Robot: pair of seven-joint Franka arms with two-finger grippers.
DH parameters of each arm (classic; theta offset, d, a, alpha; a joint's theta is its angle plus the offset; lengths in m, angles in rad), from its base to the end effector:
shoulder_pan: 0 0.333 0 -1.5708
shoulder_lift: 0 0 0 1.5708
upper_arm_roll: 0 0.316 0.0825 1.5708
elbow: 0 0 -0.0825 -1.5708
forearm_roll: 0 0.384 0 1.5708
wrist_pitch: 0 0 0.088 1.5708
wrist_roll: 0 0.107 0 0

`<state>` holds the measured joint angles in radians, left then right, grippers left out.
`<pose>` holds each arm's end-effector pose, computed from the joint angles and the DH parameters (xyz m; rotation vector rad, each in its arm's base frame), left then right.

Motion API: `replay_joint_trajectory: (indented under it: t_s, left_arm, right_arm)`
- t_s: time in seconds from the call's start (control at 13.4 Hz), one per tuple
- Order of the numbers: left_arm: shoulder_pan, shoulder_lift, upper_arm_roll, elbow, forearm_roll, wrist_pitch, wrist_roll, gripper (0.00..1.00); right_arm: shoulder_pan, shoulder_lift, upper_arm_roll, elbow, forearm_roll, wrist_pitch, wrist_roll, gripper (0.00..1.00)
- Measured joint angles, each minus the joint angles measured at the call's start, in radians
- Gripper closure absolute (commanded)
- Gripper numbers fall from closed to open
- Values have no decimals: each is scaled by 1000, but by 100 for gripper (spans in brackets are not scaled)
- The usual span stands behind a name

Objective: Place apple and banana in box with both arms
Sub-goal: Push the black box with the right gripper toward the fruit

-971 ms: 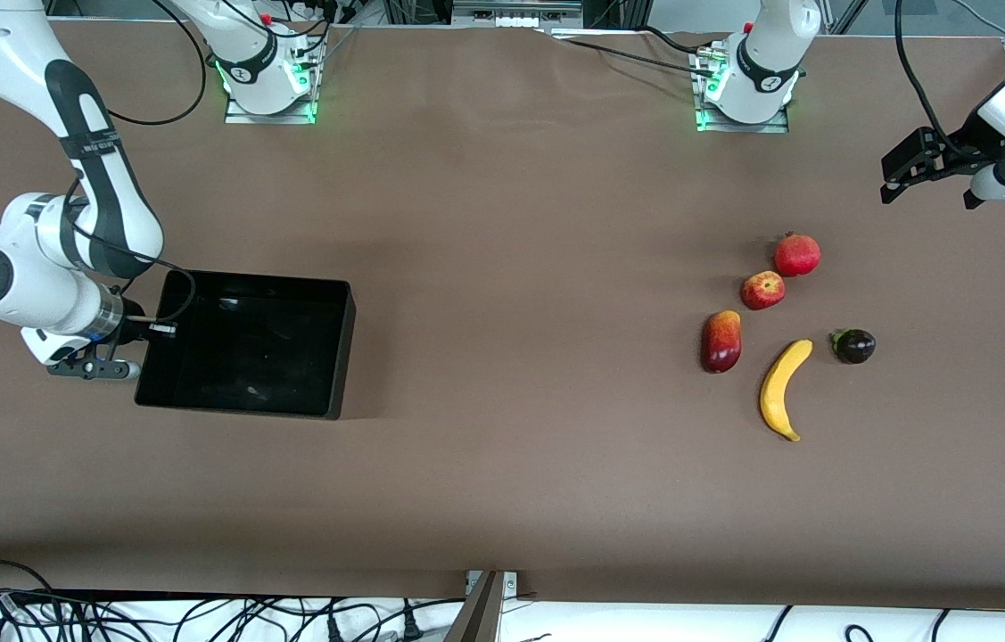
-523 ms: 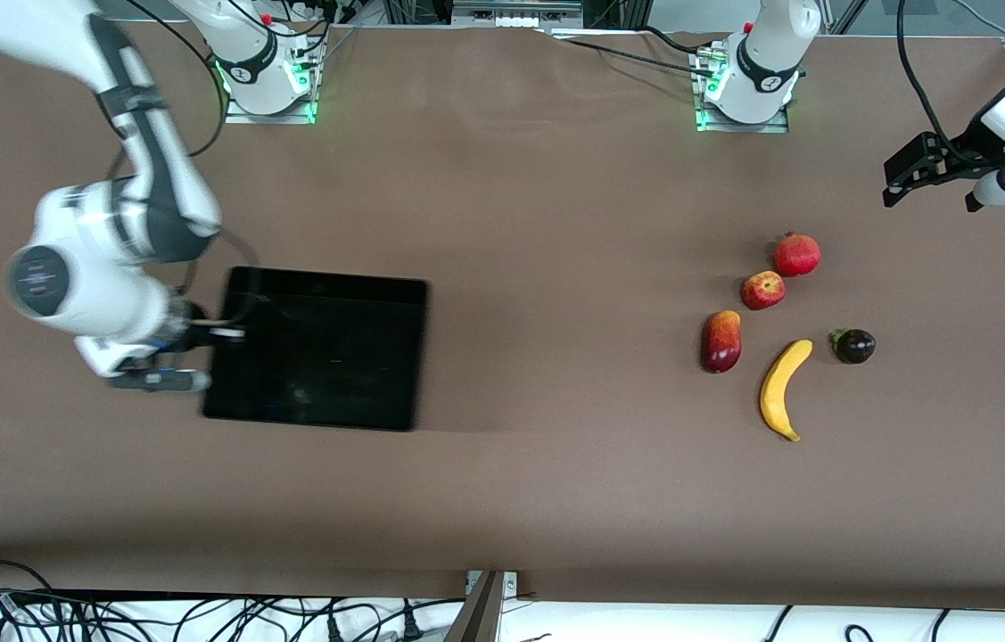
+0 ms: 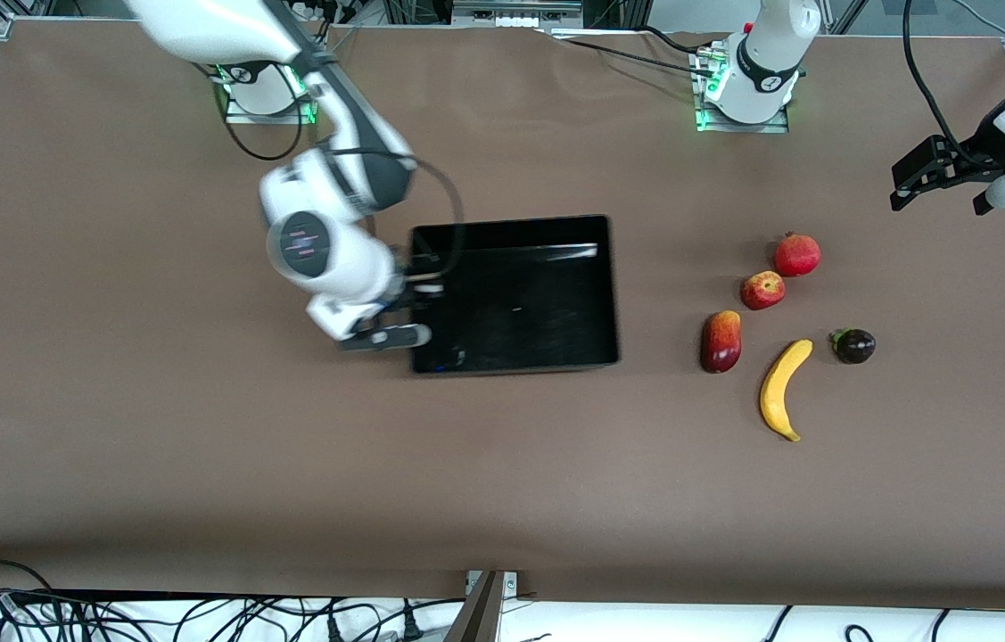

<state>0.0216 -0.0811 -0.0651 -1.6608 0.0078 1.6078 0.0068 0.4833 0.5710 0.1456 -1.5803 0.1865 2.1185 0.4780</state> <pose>0.5318 -0.0238 0.6291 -3.1277 0.0787 -0.0441 0.5624 0.4025 0.3076 -2.9473 -0.0432 0.2208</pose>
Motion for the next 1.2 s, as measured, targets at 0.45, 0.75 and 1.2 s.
replay_joint_trajectory:
  t_s: [0.45,0.75,1.2]
  left_arm:
    - [0,0,0,3,0,0,0,0]
    - [0,1,1,4,0,0,0,0]
    - [1,1,1,11,0,0,0,0]
  right_arm:
    - [177,146,-12,57,-57,192,172,100]
    - [203,181,-36,71,-83,240,187,0]
    - [182,67,-84,133,-87,99,181,0]
